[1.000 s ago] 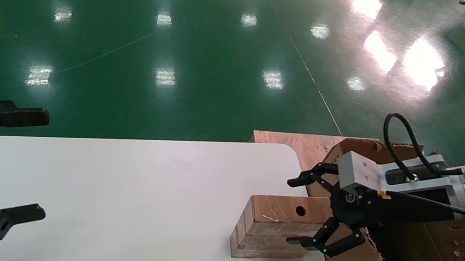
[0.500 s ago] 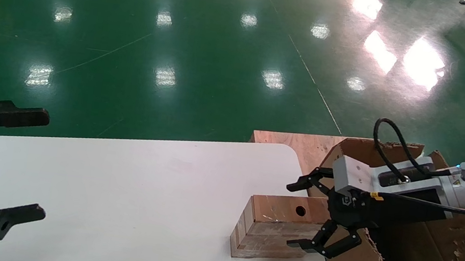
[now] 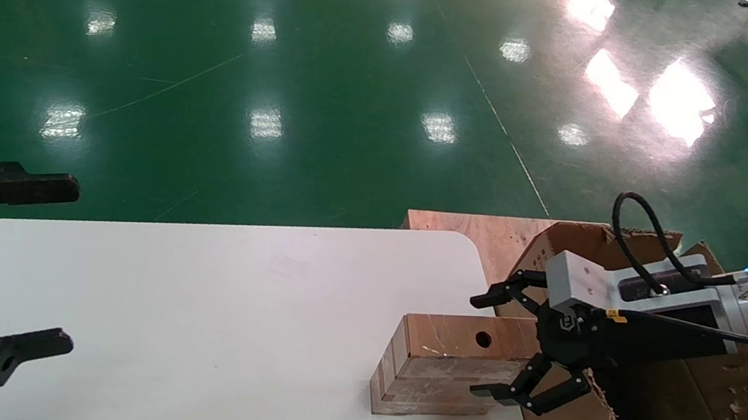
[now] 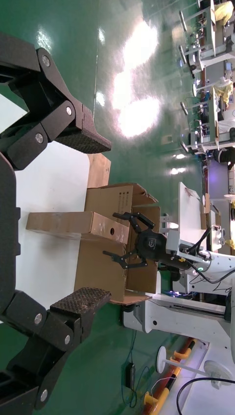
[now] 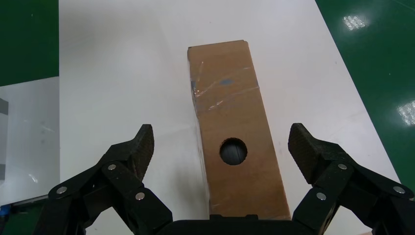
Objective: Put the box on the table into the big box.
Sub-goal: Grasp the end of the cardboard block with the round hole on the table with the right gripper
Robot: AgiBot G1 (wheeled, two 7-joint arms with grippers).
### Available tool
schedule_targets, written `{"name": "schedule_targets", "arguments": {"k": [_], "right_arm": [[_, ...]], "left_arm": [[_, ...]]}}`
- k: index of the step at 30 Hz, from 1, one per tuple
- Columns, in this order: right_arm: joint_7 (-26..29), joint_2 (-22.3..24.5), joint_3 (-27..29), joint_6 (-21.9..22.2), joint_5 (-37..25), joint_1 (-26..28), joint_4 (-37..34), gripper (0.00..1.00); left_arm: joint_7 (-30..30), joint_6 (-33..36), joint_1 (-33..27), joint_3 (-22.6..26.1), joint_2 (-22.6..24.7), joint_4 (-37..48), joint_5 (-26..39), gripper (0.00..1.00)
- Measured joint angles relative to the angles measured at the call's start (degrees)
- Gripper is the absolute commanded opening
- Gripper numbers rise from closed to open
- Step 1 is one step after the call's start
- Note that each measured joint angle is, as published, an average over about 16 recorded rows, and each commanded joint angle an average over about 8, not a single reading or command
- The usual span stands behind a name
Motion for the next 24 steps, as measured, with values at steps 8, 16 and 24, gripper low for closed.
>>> {"name": "schedule_targets", "arguments": {"k": [8,16,24], "right_arm": [[-2.08,-1.17,-2.84,0.05,0.81,1.46,-3.04,1.00],[-3.45,-2.09,-5.38,0.02,1.56,2.44,-5.34,1.00],[-3.85,-2.41,-6.78,0.04,2.23,2.82,-6.32,0.57]], "left_arm": [[0.00,0.00,0.00,0.00,0.00,0.00,0.00,1.00],[0.00,0.00,0.00,0.00,0.00,0.00,0.00,1.00],[0.01,-0.01,0.01,0.00,0.00,0.01,-0.01,0.74]]}}
